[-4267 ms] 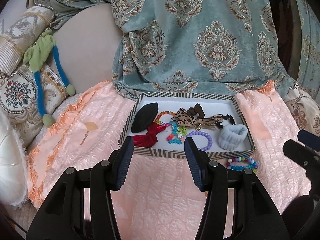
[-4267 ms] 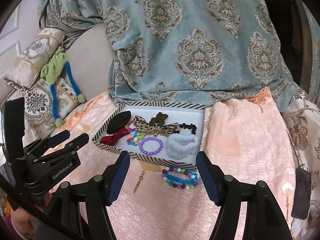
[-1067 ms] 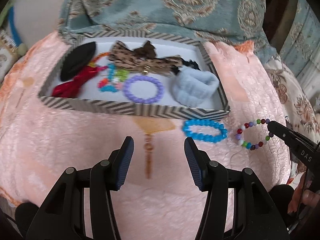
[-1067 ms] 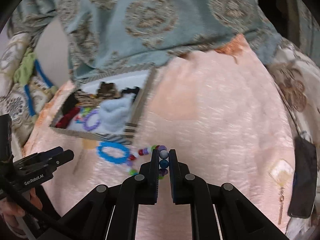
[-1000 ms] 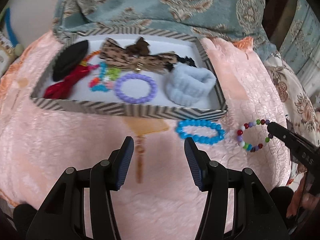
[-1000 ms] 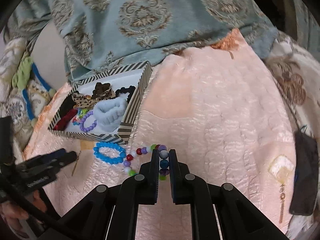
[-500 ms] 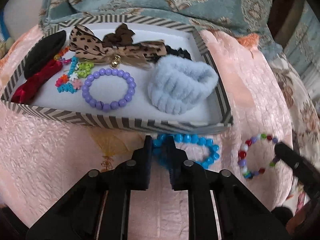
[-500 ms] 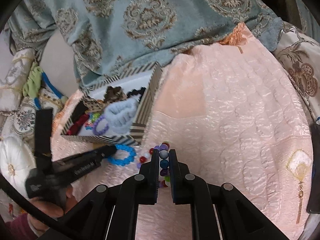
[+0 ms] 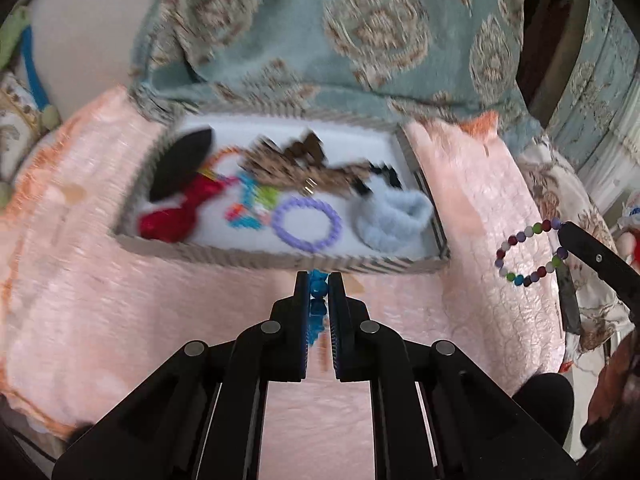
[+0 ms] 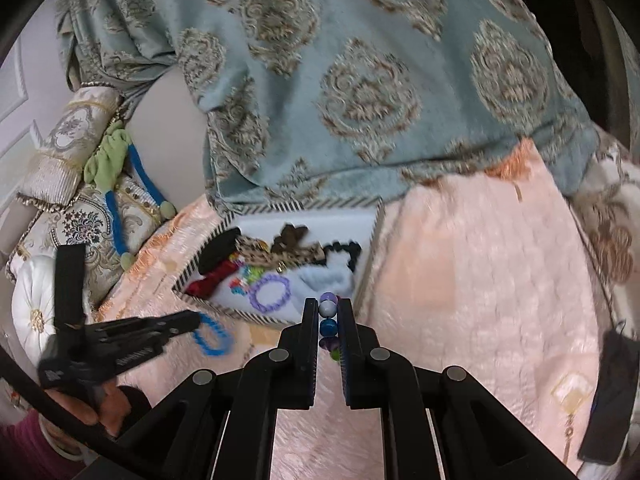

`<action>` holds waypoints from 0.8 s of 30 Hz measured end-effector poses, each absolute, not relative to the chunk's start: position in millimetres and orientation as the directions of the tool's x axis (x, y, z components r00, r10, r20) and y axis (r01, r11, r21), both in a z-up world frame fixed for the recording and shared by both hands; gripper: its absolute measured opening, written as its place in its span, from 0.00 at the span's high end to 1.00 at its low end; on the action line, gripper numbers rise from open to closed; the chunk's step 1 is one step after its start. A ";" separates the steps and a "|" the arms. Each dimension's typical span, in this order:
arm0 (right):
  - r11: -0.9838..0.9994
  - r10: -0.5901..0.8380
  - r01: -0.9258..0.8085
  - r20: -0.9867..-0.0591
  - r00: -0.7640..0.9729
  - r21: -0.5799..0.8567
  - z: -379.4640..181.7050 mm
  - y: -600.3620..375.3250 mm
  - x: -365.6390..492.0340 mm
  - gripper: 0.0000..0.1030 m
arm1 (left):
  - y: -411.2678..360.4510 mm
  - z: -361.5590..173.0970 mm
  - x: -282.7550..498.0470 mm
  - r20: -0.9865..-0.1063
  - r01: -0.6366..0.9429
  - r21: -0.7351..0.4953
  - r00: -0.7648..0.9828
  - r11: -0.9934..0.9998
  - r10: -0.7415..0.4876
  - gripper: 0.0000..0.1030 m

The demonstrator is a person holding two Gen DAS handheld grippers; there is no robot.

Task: Organize jewelry
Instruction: 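Grasp the blue bead bracelet with the left tool while the right tool holds the multicolour bracelet, then lower both bracelets into the tray and open both tools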

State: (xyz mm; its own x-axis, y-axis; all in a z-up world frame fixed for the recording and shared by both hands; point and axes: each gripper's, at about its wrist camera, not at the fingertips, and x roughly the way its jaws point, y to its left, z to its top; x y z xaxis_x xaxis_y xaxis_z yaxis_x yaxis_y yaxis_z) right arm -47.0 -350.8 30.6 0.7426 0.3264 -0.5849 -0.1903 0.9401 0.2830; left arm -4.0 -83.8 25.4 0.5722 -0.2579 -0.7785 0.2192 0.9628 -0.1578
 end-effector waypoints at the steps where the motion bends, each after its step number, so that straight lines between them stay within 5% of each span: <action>1: 0.939 0.329 -0.193 -0.581 0.745 0.284 33.1 -348.4 -45.0 0.92 | -75.7 31.6 -3.7 -0.774 0.213 -0.151 0.582 0.965 -0.250 0.93; 24: 0.951 0.305 -0.262 -0.658 0.688 0.167 28.7 -270.6 75.8 0.92 | -34.3 45.8 119.8 -0.766 0.079 0.006 0.641 0.997 -0.046 0.93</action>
